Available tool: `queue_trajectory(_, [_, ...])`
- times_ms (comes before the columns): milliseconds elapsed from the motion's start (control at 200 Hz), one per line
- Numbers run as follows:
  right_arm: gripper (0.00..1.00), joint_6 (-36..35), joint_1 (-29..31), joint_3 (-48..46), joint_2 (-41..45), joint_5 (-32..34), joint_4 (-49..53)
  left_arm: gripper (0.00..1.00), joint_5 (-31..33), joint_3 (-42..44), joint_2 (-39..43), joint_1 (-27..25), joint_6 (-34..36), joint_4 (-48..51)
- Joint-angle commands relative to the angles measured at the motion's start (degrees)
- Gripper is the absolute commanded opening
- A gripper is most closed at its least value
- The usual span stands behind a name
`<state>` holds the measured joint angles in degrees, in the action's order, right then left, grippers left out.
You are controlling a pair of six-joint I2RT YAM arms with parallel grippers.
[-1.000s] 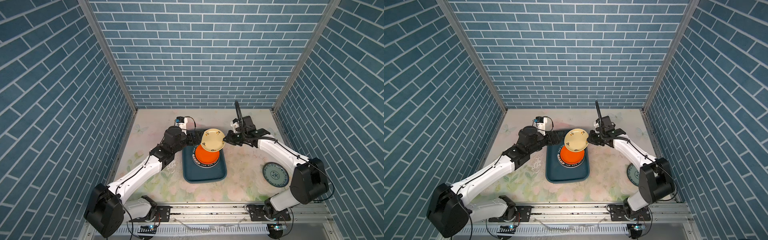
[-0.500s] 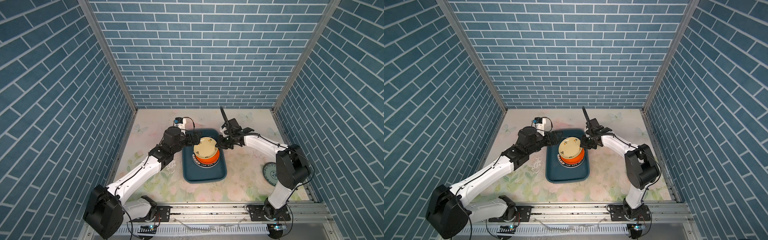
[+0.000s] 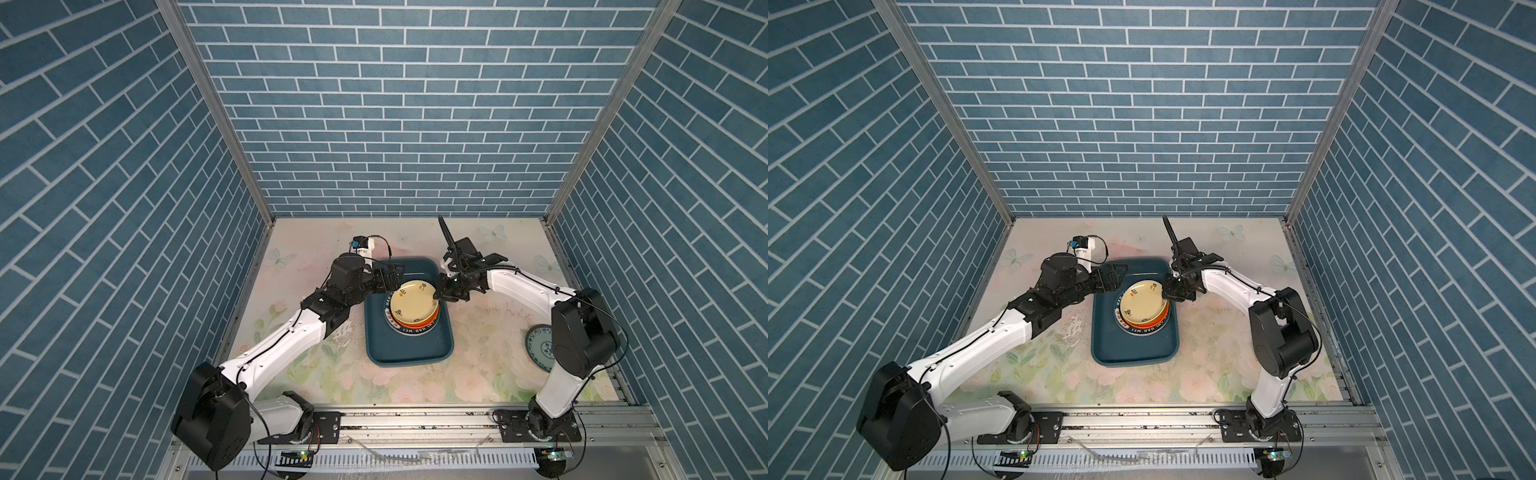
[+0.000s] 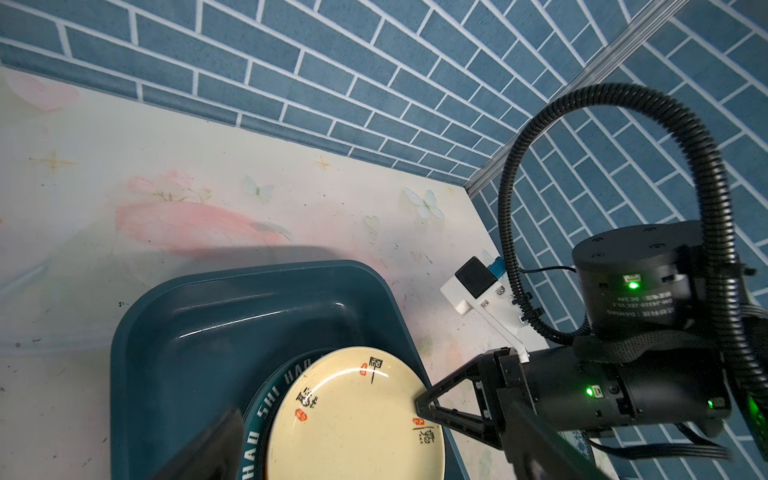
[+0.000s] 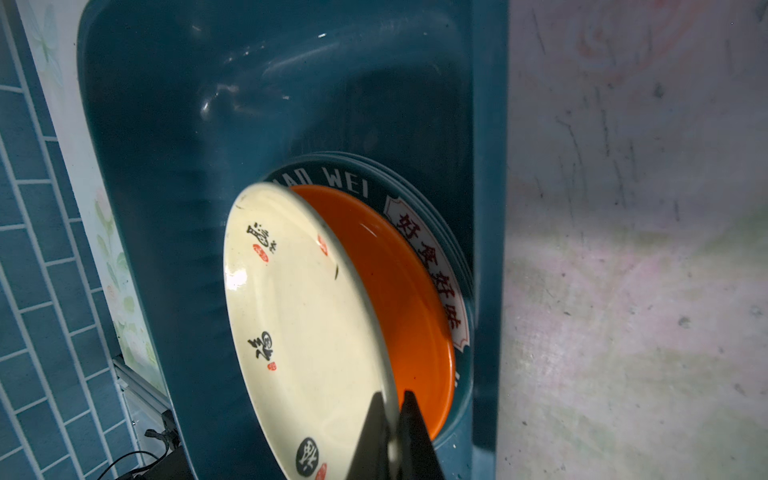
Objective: Place the plates into the plastic bin on the countertop
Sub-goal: 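Lower the cream plate into the teal bin onto the orange plate, then open the right gripper and move it toward the blue-and-white plate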
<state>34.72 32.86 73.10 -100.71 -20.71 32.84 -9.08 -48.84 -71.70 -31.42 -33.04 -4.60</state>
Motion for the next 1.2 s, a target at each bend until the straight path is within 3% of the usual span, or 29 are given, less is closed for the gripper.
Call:
queue_trajectory(0, [0.0,-1.6,0.6,0.4,-1.4,0.4,1.6,1.0,-0.4,-1.2,-0.1,0.3,-0.2,-0.2])
queue_trajectory(235, [0.05,-1.6,1.2,1.3,-2.5,1.5,2.8,1.0,0.1,-1.1,0.1,0.4,-0.3,0.1])
queue_trajectory(420, [0.24,-1.6,1.2,1.8,-1.5,2.9,3.2,1.0,-0.1,-1.3,-0.2,0.4,-0.3,0.1])
queue_trajectory(755, [0.33,-3.0,1.4,3.0,1.6,2.7,2.8,1.0,-0.4,-1.3,-0.3,0.3,-0.5,-0.1])
queue_trajectory(960, [0.41,-4.3,1.5,2.2,5.8,6.6,0.4,1.0,-2.9,-1.9,-1.0,0.4,0.0,-1.6])
queue_trajectory(1195, [0.61,-4.2,1.4,-1.6,10.7,16.8,-3.1,1.0,-11.7,-5.0,-5.1,0.0,0.9,-2.9])
